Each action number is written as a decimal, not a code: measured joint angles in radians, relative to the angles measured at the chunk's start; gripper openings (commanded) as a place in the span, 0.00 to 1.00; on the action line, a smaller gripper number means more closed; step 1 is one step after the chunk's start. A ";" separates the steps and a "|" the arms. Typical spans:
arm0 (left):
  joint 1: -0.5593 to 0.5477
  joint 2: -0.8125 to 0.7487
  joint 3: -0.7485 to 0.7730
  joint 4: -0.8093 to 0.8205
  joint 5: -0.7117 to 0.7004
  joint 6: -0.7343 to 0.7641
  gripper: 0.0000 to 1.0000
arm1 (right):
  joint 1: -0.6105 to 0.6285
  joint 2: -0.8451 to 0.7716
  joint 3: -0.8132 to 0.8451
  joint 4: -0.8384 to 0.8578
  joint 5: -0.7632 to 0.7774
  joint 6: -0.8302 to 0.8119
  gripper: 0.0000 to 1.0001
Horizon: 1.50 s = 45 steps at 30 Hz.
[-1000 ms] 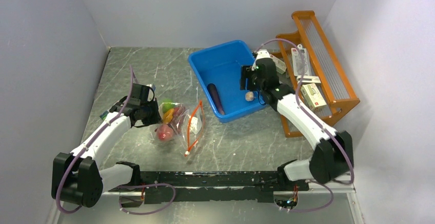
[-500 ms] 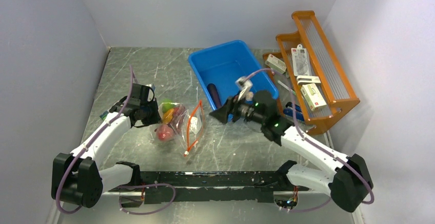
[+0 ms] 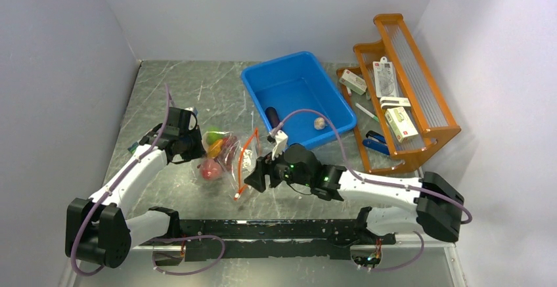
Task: Open the zip-top bag and remove the fake food
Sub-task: Pick up the fake fruit from the zipper food storage bag.
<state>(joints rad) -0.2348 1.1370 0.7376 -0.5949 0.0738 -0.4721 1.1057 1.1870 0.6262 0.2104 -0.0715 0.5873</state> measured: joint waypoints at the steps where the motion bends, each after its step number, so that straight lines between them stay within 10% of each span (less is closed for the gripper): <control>1: 0.000 0.000 0.000 0.000 0.000 0.000 0.07 | 0.001 0.019 0.003 -0.009 0.019 0.005 0.61; 8: -0.001 0.000 0.000 0.000 -0.001 0.000 0.07 | 0.002 0.194 0.117 -0.108 0.096 0.048 0.42; 45: -0.002 0.000 0.000 0.000 -0.003 0.000 0.07 | -0.018 0.428 0.391 -0.264 0.222 0.035 0.39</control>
<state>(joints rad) -0.2371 1.1370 0.7376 -0.5953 0.0704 -0.4725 1.0878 1.6150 1.0172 -0.0540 0.1501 0.6228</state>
